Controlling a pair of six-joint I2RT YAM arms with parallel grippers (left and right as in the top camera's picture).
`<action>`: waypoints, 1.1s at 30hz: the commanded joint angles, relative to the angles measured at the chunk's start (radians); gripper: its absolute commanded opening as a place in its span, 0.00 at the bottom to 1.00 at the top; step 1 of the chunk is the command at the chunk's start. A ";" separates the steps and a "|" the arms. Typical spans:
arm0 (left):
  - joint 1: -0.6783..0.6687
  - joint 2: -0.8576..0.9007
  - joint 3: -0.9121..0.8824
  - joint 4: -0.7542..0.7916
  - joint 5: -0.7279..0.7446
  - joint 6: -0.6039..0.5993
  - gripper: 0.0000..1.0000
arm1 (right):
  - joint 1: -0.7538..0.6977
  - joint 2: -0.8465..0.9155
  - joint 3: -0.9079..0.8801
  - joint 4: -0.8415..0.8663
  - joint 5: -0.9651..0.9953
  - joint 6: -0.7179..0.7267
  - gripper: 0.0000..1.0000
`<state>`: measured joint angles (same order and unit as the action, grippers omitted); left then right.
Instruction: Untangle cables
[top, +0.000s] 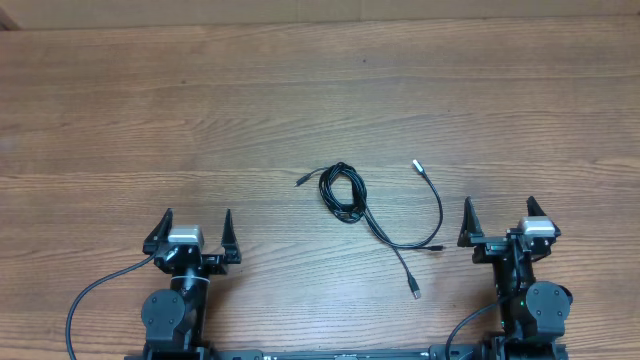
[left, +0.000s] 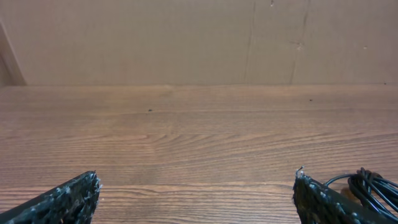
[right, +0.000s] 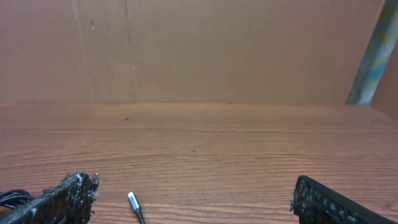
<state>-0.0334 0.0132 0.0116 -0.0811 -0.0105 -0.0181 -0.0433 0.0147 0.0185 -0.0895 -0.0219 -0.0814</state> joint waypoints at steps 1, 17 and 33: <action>-0.005 -0.009 -0.007 0.004 0.008 0.022 0.99 | 0.003 -0.012 -0.011 0.006 0.002 0.002 1.00; -0.005 -0.009 -0.007 0.006 0.028 0.041 1.00 | 0.003 -0.012 -0.011 0.006 0.002 0.002 1.00; -0.006 0.016 0.318 -0.306 0.106 0.040 1.00 | 0.003 -0.012 -0.011 0.006 0.002 0.002 1.00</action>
<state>-0.0334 0.0139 0.2070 -0.3233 0.0254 0.0044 -0.0433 0.0147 0.0185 -0.0898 -0.0219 -0.0818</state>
